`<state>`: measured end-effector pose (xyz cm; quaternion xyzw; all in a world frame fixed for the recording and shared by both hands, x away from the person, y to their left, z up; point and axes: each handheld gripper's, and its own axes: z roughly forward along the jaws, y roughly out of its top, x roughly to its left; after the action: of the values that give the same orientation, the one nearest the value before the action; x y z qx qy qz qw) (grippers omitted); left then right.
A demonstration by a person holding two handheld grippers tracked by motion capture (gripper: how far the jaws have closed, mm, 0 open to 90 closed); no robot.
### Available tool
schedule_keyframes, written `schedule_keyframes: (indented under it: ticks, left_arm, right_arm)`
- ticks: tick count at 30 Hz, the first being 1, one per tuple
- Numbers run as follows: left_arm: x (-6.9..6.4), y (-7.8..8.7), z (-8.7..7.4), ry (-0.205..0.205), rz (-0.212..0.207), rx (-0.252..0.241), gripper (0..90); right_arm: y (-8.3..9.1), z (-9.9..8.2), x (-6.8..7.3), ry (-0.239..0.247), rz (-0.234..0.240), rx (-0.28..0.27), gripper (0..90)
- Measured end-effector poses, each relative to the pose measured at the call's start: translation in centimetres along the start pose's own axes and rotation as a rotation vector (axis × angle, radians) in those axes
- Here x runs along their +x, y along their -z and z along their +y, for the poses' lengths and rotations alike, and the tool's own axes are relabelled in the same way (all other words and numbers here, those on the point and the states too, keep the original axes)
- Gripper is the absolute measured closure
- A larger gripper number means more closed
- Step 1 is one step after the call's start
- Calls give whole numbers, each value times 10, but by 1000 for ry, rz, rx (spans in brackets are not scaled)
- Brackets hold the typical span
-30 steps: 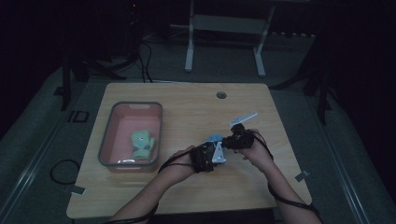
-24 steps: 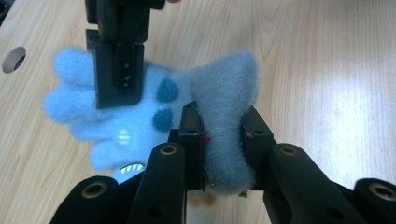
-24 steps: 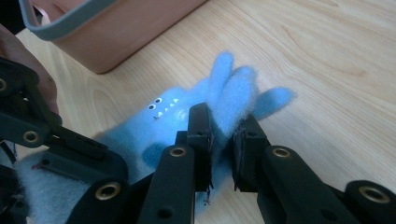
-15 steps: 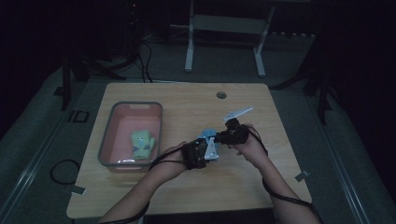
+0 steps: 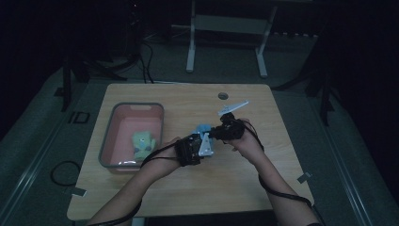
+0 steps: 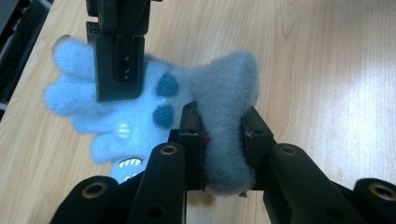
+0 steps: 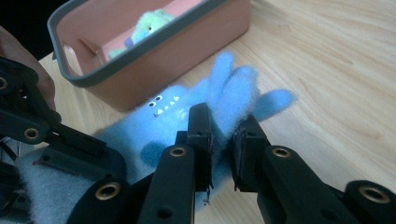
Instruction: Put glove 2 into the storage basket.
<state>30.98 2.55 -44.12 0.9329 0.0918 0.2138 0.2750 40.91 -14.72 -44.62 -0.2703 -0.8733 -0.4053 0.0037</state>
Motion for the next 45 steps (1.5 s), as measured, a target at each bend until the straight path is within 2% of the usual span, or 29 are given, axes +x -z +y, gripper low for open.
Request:
schedule_keyframes:
  ticks: [7, 19, 28, 32, 38, 45]
  left_arm:
    - [7, 10, -6, 8, 13, 14, 758]
    - [19, 32, -28, 42, 32, 27, 758]
    - [26, 48, -46, 54, 46, 55, 758]
    - [29, 53, -56, 74, 42, 68, 757]
    - [31, 60, -71, 92, 44, 88, 758]
    - [35, 65, -90, 114, 49, 112, 757]
  right_arm:
    - [-6, 16, 8, 25, 4, 2, 800]
    - [-23, 43, 23, 49, 25, -6, 800]
    - [-43, 61, 36, 72, 41, -3, 800]
    - [-53, 67, 42, 81, 48, -4, 800]
    - [-68, 78, 52, 102, 59, 22, 800]
    - [-87, 89, 62, 98, 80, 24, 800]
